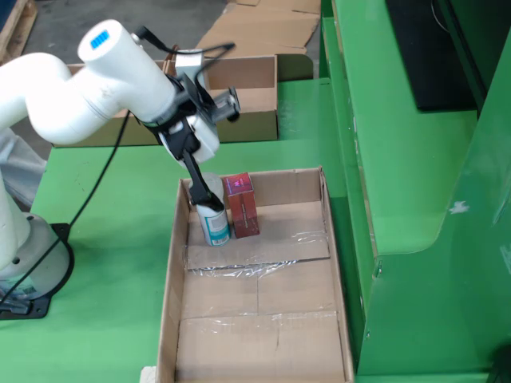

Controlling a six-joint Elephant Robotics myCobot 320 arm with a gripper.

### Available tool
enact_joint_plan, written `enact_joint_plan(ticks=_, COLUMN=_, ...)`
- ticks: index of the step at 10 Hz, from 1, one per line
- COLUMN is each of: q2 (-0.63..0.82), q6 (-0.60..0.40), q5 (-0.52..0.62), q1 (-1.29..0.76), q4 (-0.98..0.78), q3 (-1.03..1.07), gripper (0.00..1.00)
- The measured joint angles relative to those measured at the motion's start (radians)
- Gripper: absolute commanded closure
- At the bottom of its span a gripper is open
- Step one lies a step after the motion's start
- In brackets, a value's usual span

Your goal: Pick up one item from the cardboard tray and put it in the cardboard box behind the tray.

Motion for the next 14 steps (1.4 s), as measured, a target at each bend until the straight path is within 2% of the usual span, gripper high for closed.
enact_joint_plan(ticks=3, q2=-0.025, q6=-0.009, q5=0.023, q1=-0.018, q4=0.026, q3=-0.031, gripper=0.0)
enact_joint_plan(ticks=6, q2=-0.023, q6=-0.015, q5=0.043, q1=-0.038, q4=0.129, q3=-0.158, gripper=0.0)
enact_joint_plan(ticks=14, q2=-0.014, q6=-0.026, q5=0.072, q1=-0.064, q4=0.187, q3=-0.276, gripper=0.0)
